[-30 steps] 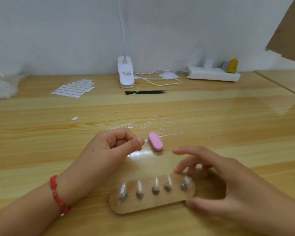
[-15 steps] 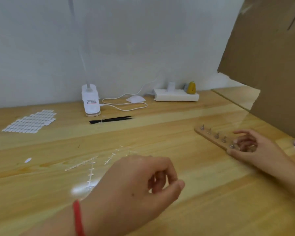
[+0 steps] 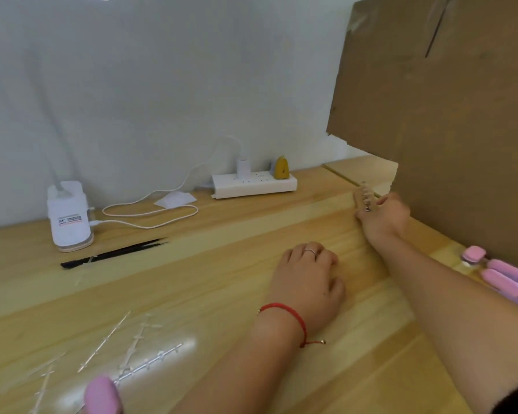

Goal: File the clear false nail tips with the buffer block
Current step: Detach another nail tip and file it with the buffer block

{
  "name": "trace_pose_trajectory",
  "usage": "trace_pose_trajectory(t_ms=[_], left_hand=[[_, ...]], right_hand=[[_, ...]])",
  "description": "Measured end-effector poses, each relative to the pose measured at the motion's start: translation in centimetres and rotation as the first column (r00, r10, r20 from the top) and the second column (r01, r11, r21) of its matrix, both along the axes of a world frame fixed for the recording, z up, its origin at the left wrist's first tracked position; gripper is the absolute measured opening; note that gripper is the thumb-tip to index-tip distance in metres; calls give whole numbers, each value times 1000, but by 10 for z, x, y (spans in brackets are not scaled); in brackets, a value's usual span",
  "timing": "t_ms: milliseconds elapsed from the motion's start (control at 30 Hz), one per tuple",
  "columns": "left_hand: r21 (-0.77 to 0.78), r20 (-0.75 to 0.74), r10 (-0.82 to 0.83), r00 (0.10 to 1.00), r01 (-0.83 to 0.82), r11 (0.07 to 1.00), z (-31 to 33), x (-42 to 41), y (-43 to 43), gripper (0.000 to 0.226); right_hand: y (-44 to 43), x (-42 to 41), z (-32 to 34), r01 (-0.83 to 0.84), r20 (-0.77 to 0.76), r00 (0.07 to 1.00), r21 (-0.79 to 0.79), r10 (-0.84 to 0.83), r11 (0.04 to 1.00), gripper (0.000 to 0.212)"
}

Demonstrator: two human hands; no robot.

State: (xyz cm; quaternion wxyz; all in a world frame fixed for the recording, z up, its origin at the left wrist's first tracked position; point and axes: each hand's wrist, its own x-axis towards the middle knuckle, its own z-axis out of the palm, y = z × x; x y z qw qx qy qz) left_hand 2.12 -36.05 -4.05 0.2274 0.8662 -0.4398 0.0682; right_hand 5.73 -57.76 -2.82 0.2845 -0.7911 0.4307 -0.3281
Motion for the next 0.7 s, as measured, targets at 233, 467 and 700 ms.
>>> trace_pose_trajectory(t_ms=[233, 467, 700], left_hand=[[-30, -19, 9, 1000, -9, 1000, 1, -3, 2, 37], [-32, -4, 20, 1000, -20, 999, 2, 0, 0, 37], [-48, 1, 27, 1000, -27, 998, 2, -2, -1, 36]], right_hand=[[-13, 42, 14, 103, -153, 984, 39, -96, 994, 62], [-28, 53, 12, 124, -200, 971, -39, -129, 992, 72], [-18, 57, 4, -45, -235, 970, -413, -59, 910, 34]])
